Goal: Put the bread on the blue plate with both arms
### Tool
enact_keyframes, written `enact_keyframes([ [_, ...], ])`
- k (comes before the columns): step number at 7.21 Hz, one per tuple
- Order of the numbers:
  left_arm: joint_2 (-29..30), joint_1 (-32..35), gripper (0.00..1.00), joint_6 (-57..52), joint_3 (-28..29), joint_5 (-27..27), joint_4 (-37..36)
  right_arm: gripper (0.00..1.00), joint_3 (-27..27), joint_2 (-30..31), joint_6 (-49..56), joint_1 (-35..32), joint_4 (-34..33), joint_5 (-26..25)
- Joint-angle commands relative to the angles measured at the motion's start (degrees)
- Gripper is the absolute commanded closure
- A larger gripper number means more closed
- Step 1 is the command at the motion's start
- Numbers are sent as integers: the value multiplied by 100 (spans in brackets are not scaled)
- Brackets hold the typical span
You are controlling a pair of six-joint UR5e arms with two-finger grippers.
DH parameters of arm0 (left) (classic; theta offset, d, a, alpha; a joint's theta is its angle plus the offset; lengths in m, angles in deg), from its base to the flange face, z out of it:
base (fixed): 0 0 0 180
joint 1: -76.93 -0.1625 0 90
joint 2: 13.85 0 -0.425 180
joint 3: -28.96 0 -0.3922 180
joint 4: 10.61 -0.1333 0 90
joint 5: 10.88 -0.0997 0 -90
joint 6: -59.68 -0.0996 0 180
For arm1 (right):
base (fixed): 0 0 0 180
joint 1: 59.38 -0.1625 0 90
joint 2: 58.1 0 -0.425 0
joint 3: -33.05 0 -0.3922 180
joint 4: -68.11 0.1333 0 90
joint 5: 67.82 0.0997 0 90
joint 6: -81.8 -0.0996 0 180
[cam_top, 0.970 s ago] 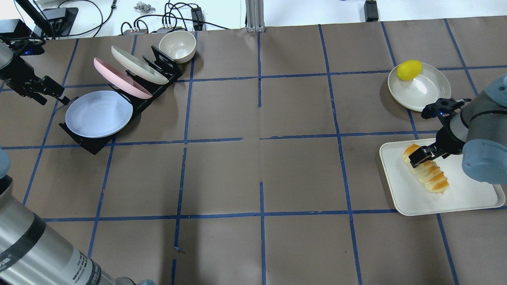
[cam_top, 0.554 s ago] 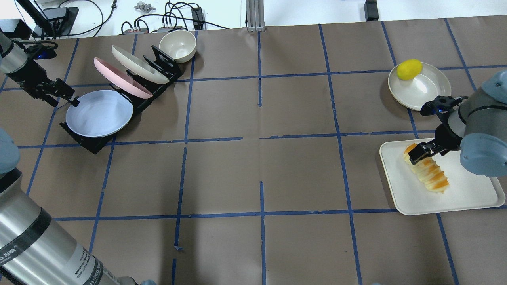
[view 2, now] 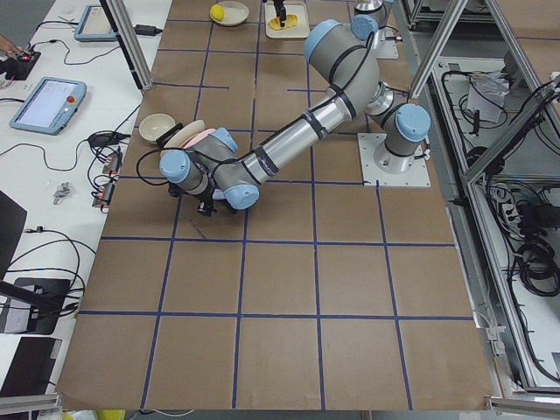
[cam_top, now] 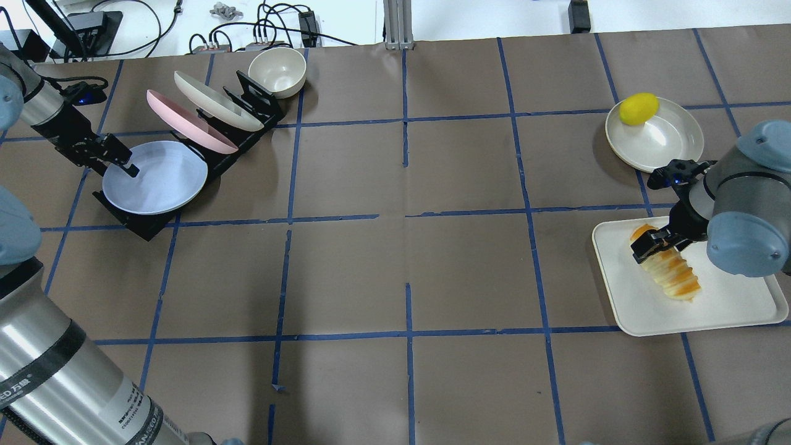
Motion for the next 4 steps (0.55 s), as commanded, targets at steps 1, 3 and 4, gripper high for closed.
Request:
enact_keyframes([
  [1, -54, 21, 93, 10, 74, 160, 186, 95, 32, 69, -109, -7, 28, -269],
  [3, 16, -57, 97, -7, 83, 187, 213, 96, 41, 532, -110, -51, 142, -235],
  [4, -97, -14, 97, 10, 144, 169, 231, 96, 206, 1188, -223, -156, 865, -226],
])
